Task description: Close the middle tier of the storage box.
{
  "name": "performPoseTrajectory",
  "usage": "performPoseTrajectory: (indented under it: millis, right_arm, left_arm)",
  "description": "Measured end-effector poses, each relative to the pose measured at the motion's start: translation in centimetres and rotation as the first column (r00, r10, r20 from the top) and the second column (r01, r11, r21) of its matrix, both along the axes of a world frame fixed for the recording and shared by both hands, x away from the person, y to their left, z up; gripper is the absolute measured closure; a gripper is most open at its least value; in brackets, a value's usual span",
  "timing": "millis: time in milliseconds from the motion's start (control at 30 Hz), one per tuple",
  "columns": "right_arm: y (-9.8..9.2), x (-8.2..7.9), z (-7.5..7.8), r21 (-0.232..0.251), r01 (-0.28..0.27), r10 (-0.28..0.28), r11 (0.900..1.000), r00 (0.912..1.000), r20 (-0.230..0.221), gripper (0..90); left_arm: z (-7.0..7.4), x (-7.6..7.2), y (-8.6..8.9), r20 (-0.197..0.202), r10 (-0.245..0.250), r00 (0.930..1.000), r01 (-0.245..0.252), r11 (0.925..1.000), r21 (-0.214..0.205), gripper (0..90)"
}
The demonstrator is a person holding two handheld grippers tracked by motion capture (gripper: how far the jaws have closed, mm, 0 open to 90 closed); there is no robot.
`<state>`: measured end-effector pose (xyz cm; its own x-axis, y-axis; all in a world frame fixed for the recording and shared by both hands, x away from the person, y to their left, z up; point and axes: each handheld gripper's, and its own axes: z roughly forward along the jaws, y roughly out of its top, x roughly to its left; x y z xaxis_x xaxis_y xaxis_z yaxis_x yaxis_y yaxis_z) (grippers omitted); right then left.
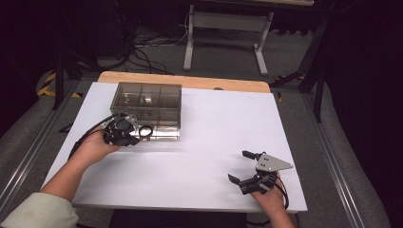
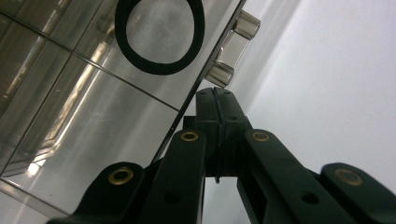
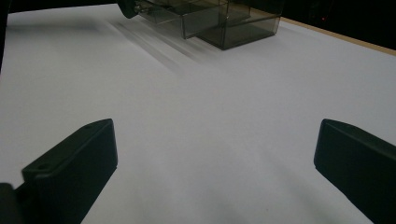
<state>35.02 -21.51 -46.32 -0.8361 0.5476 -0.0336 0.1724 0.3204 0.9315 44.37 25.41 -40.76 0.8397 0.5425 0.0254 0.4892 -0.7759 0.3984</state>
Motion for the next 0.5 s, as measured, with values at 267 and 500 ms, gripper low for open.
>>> performPoseTrajectory:
  millis: [267, 500]
  right_arm:
    - [0.0, 0.01, 0.0, 0.0, -0.001, 0.001, 1.0, 1.0, 0.002, 0.0]
    - [0.0, 0.01, 0.0, 0.0, -0.002, 0.002, 1.0, 1.0, 0.002, 0.0]
  left_arm:
    - [0.31, 0.66, -0.15, 0.024, 0.025, 0.9994, -0.024, 0.9997, -0.004, 89.7]
    - [0.46, 1.04, -0.05, 0.047, 0.057, 0.9972, -0.057, 0.9983, -0.015, 89.7]
